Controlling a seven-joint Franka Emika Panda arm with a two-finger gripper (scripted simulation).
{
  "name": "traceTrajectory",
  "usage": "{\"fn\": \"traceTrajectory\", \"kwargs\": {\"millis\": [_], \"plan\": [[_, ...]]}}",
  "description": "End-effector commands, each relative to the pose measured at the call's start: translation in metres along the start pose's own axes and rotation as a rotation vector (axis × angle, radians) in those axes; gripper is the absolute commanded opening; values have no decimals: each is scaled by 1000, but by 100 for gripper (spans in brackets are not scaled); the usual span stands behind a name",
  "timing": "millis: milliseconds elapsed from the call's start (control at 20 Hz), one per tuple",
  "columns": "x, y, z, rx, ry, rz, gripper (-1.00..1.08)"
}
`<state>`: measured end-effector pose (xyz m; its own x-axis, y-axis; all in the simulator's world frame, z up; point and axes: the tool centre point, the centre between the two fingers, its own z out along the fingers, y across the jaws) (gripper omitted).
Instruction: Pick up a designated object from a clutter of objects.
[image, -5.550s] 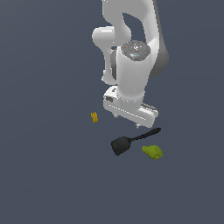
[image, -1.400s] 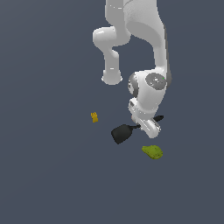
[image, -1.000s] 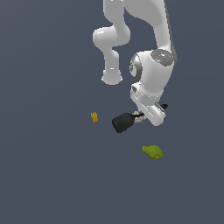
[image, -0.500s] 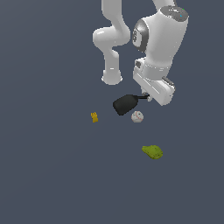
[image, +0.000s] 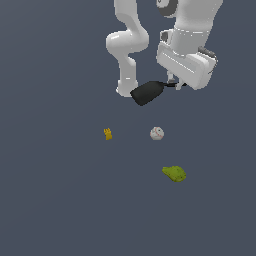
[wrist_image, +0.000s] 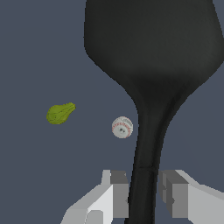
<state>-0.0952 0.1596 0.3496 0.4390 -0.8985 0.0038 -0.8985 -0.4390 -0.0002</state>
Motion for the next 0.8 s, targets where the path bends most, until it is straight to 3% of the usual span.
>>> {"fn": "traceTrajectory", "kwargs": {"millis": [0, 350, 750], "plan": [[-4, 5, -21, 0, 0, 0, -100], [-12, 13, -60, 0, -2, -2, -100], [-16, 15, -76, 0, -3, -3, -100]]}}
